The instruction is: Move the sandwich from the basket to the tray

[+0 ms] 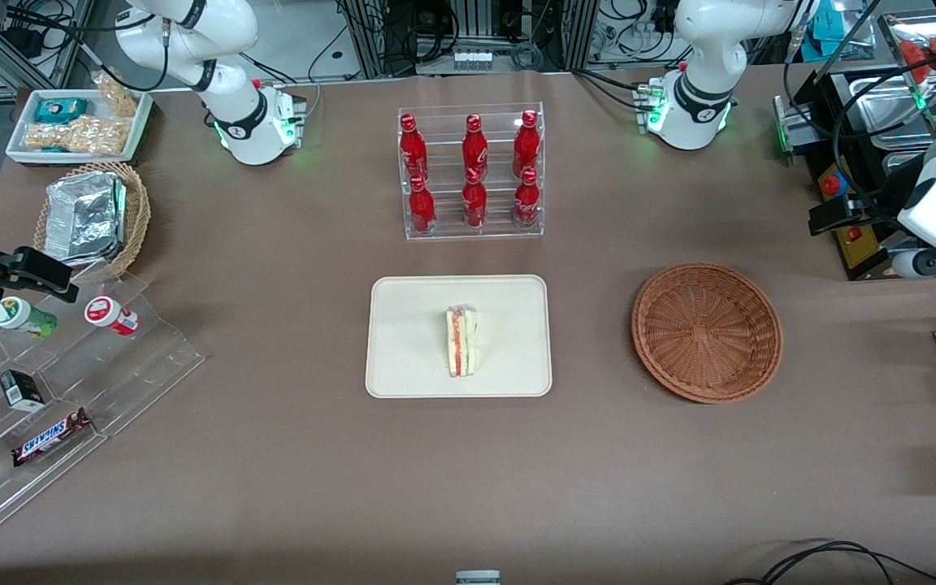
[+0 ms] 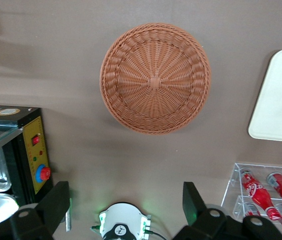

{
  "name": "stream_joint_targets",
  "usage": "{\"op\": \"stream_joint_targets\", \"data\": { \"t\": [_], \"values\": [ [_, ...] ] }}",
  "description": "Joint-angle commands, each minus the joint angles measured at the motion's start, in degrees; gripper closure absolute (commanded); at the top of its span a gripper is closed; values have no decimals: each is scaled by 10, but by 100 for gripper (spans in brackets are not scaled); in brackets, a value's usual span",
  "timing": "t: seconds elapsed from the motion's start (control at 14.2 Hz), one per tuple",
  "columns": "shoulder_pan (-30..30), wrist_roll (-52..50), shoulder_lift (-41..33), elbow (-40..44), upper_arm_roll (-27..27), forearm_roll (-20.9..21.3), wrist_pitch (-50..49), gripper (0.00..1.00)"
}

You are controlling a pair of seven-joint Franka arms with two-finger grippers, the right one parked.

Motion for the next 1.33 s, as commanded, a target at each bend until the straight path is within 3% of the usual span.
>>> {"op": "stream_joint_targets", "data": {
  "t": [0.0,1.26],
  "values": [
    [6,0,-6,16,-3,-13,-5,0],
    [-2,1,-32,10,-8,-5,42,0]
  ]
}}
